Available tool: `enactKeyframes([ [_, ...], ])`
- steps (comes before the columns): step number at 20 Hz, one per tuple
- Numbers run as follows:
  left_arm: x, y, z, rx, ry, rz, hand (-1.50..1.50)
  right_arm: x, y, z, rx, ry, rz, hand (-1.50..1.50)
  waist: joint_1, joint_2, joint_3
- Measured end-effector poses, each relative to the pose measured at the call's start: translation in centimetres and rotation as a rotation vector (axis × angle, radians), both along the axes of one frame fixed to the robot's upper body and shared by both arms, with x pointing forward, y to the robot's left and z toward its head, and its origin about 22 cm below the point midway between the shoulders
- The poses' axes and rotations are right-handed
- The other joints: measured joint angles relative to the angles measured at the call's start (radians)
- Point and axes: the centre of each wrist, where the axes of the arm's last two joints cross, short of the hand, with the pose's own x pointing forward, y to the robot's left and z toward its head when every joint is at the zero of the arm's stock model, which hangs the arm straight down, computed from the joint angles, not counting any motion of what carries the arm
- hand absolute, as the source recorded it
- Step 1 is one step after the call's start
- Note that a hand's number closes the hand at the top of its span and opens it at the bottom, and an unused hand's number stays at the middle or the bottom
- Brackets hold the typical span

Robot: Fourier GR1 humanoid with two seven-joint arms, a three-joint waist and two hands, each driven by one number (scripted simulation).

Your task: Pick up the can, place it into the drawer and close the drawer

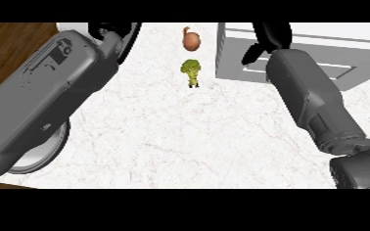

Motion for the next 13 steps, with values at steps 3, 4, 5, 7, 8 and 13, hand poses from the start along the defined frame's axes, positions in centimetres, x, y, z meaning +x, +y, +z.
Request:
enactKeyframes([
  [3, -0.3, 0.1, -0.1, 0.000, -0.005, 0.000, -1.50, 0.1, 0.2, 0.3, 0.083, 0.037, 0.044, -1.50, 0.001, 0.005, 0.003],
  [4, -0.4, 0.1, -0.2, 0.000, -0.002, -0.001, -1.50, 0.2, 0.1, 0.3, 0.120, 0.048, 0.056, -1.50, -0.001, 0.006, 0.003],
  [5, -0.4, 0.2, -0.3, 0.000, 0.001, 0.002, -1.50, 0.2, 0.1, 0.4, 0.165, 0.058, 0.067, -1.50, -0.002, 0.007, 0.002],
  [7, -0.5, 0.5, -0.1, 0.002, 0.001, 0.004, -1.50, 0.3, 0.2, 0.6, 0.264, 0.077, 0.086, -1.50, -0.008, 0.007, 0.003],
  [8, -0.5, 0.5, 0.0, 0.002, 0.002, 0.004, -1.50, 0.3, 0.2, 0.7, 0.316, 0.083, 0.095, -1.50, -0.010, 0.007, 0.003],
  [13, -1.0, 0.7, -0.2, 0.000, 0.005, 0.002, -1.50, 0.6, 0.0, 1.6, 0.552, 0.095, 0.138, -1.50, -0.016, -0.002, 0.001],
])
